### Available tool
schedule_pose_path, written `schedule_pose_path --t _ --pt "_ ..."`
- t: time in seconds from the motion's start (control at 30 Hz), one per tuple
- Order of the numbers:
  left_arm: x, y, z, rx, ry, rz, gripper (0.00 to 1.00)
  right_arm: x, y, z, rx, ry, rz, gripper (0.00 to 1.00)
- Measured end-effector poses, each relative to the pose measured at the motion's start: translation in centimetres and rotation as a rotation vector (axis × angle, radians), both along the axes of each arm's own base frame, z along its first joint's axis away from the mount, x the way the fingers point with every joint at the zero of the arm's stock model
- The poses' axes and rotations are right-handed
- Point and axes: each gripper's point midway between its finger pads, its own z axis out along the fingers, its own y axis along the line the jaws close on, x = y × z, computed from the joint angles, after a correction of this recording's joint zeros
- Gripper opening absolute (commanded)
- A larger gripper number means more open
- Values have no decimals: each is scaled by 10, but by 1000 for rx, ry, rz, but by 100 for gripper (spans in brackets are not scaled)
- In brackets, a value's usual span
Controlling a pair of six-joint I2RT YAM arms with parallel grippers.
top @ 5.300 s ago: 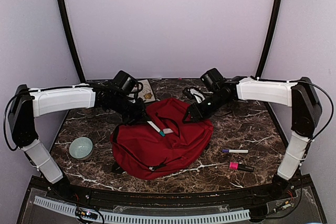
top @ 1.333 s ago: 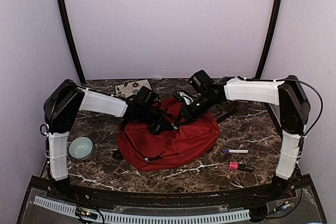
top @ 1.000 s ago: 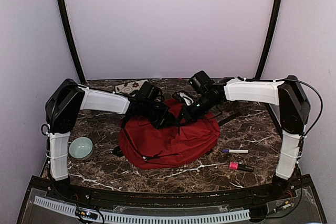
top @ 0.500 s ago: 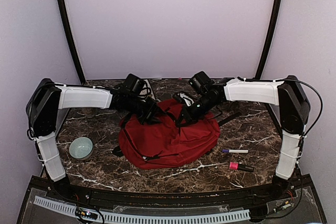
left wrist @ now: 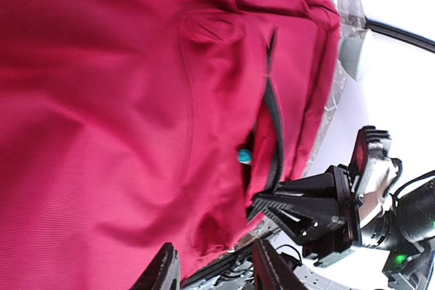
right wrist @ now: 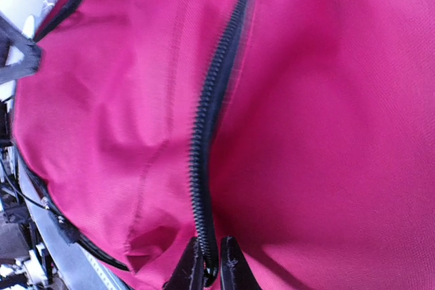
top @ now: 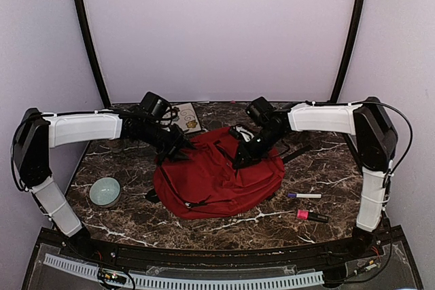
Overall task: Pack the student bag
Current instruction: Place the lower front pocket of the student bag.
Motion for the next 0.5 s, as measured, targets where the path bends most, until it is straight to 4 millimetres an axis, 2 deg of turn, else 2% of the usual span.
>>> schedule_pose_path --t 0.13,0.27,0.5 --pt "-3 14 -8 42 -3 5 39 0 -9 -11 -42 24 -10 22" --pt "-3 24 -8 99 -37 -9 44 4 -18 -10 -75 9 -18 30" --pt "7 32 10 179 -156 -61 47 15 -47 3 -158 -46 -72 43"
